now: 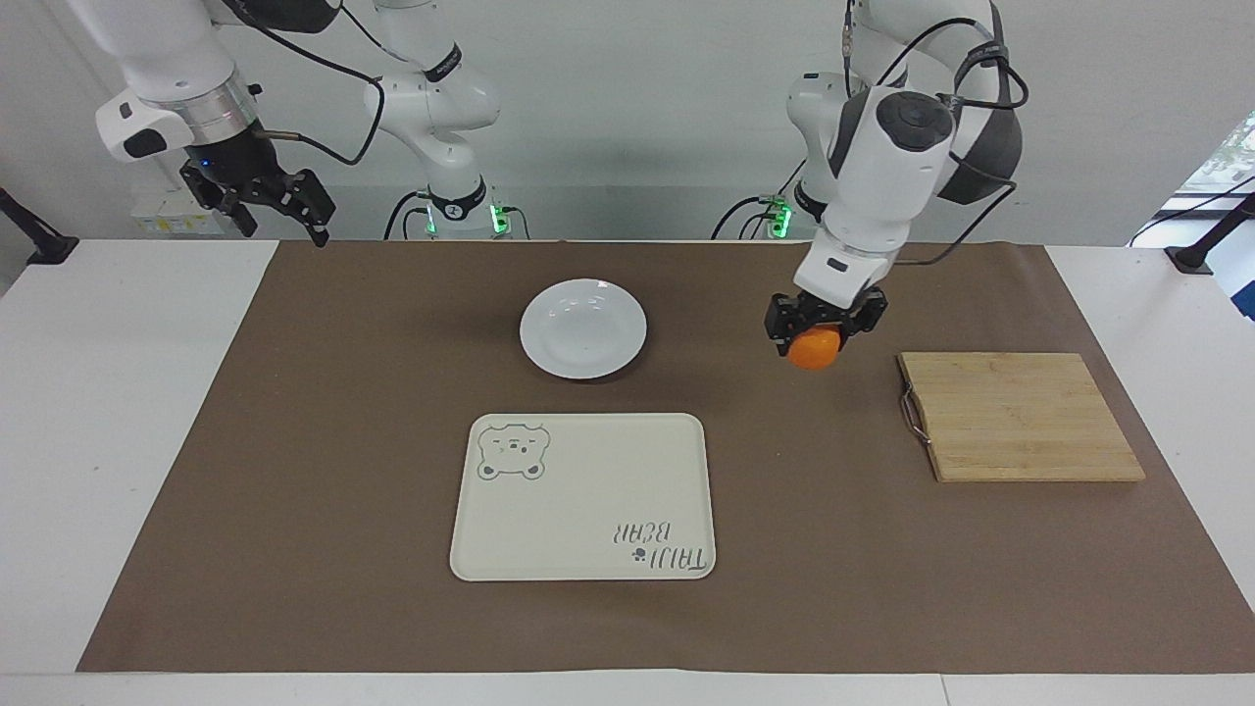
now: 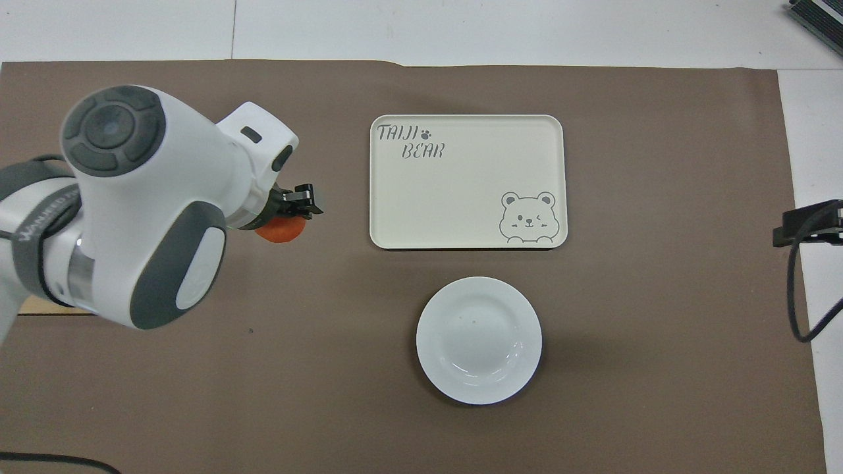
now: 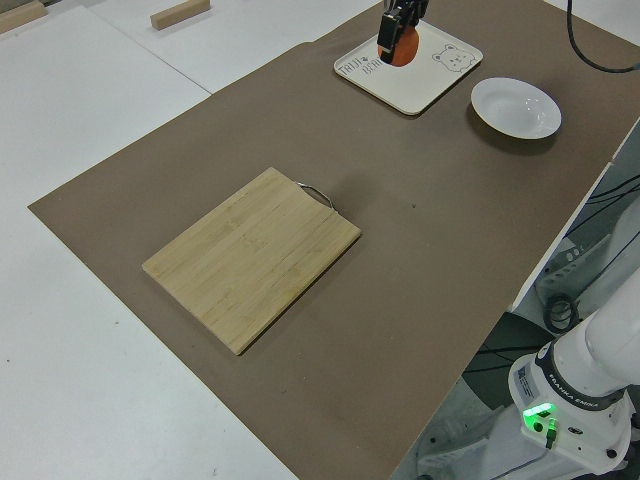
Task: Place orange and plate with both arms
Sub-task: 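Lift the orange with the left gripper and carry it toward the plate, then lower the orange onto the white plate and open the left gripper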
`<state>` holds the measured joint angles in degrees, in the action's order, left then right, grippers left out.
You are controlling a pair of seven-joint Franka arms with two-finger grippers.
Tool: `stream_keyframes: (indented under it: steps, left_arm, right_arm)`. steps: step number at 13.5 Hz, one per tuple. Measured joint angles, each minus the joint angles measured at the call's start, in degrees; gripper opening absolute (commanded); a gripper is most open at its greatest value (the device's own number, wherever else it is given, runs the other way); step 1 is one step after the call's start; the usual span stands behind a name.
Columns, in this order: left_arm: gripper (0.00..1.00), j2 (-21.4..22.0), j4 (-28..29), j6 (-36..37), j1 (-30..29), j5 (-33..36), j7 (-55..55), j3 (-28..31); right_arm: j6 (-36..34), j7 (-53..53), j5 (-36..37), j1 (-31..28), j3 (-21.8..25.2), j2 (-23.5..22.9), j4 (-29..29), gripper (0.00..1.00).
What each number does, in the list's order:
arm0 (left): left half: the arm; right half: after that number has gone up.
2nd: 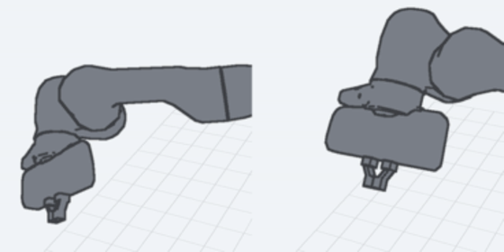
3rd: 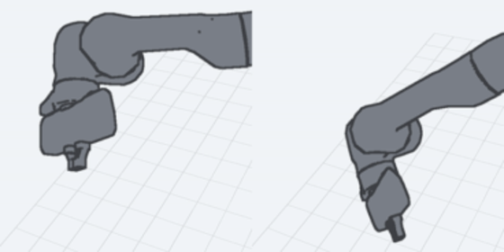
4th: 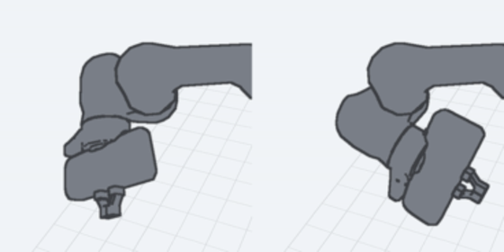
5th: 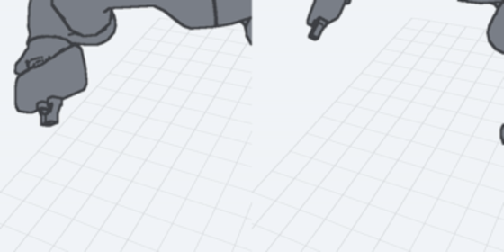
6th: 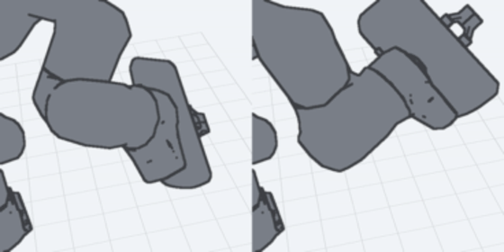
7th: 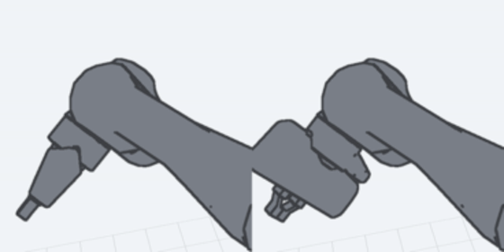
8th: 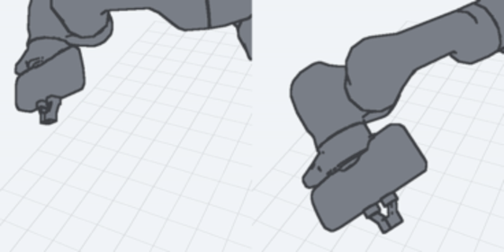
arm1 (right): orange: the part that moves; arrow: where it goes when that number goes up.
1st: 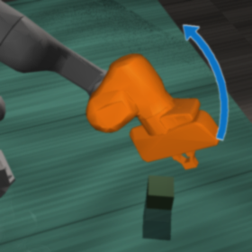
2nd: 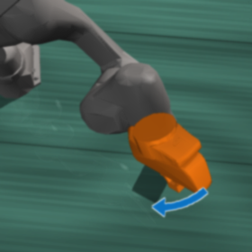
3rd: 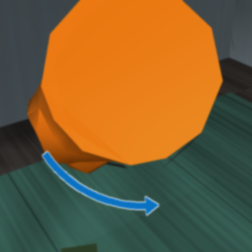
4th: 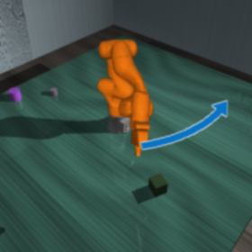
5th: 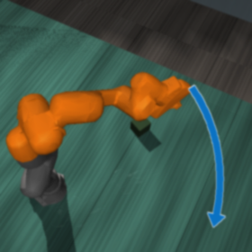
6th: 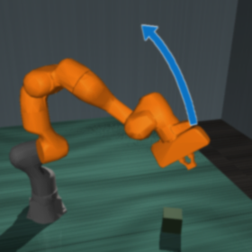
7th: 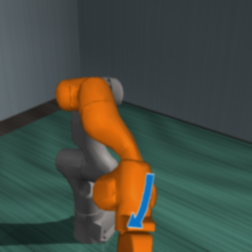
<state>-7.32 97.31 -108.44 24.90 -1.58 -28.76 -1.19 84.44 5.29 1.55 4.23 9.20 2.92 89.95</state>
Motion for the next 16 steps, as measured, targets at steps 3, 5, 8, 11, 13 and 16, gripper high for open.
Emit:
stream_keyframes:
  steps: [3,5,8,11,13,16]
  left_arm:
    - [0.00,-0.7,1.2,-2.7,7.1,0.0,-7.1,0.0]
    - [0.00,-2.6,2.1,-6.1,11.7,-0.1,-11.0,-0.1]
    - [0.00,-5.8,3.2,-10.7,17.6,-0.1,-16.0,-0.1]
    - [0.00,-7.1,6.8,-17.3,21.6,-0.1,-20.4,-0.1]
    - [0.00,-7.2,9.5,-20.4,24.1,-0.1,-22.9,-0.1]
    - [0.00,-9.1,11.4,-23.5,26.2,-0.1,-26.3,-0.1]
  right_arm:
    - [0.0,0.0,0.0,0.0,0.0,0.0,0.0,1.00]
    - [0.0,0.0,0.0,0.0,0.0,0.0,0.0,1.00]
    - [0.0,0.0,0.0,0.0,0.0,0.0,0.0,1.00]
    - [0.0,0.0,0.0,0.0,0.0,0.0,0.0,1.00]
    - [0.0,0.0,0.0,0.0,0.0,0.0,0.0,1.00]
    - [0.0,0.0,0.0,0.0,0.0,0.0,0.0,1.00]
